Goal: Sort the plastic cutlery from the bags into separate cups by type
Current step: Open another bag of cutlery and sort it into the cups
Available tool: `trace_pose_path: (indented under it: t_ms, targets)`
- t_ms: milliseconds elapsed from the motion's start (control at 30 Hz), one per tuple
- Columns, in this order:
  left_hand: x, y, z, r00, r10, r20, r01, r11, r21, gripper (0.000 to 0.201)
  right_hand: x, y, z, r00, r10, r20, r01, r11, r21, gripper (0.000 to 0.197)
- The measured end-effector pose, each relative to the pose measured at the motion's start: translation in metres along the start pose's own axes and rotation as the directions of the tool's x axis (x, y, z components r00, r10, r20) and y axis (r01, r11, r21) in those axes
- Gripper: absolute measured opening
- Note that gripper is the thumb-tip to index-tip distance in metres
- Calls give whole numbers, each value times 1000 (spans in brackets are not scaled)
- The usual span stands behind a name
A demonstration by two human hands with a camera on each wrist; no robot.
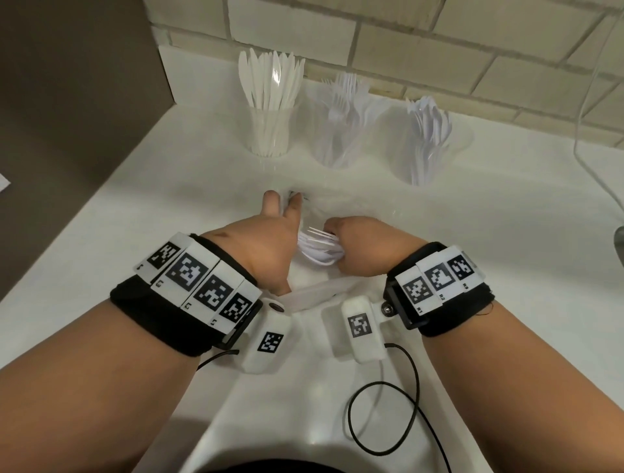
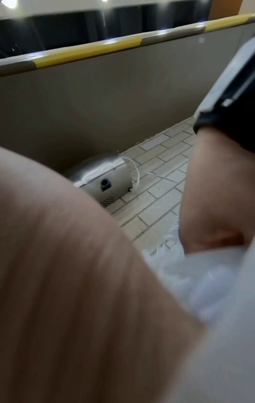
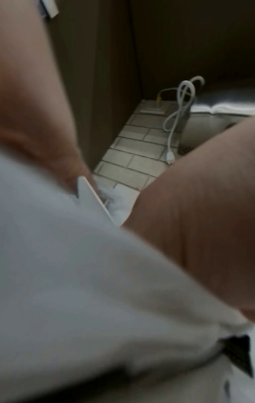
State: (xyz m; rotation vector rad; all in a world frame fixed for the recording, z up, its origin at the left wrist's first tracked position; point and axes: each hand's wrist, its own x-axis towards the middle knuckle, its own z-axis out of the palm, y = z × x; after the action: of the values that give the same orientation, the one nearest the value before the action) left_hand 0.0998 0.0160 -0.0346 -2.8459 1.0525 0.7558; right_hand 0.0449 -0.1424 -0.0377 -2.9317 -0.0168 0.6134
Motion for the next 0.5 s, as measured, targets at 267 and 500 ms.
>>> trace_pose_path:
  t_ms: [267, 500]
  targets:
    - [8, -6, 3, 997, 31, -74, -38, 995, -93, 144, -2, -11, 10, 998, 1, 64, 9, 988, -153, 20]
    - [7, -30, -6, 999, -17, -47, 11, 990, -139, 125, -5, 2, 1, 995, -38, -92, 42, 998, 43, 17]
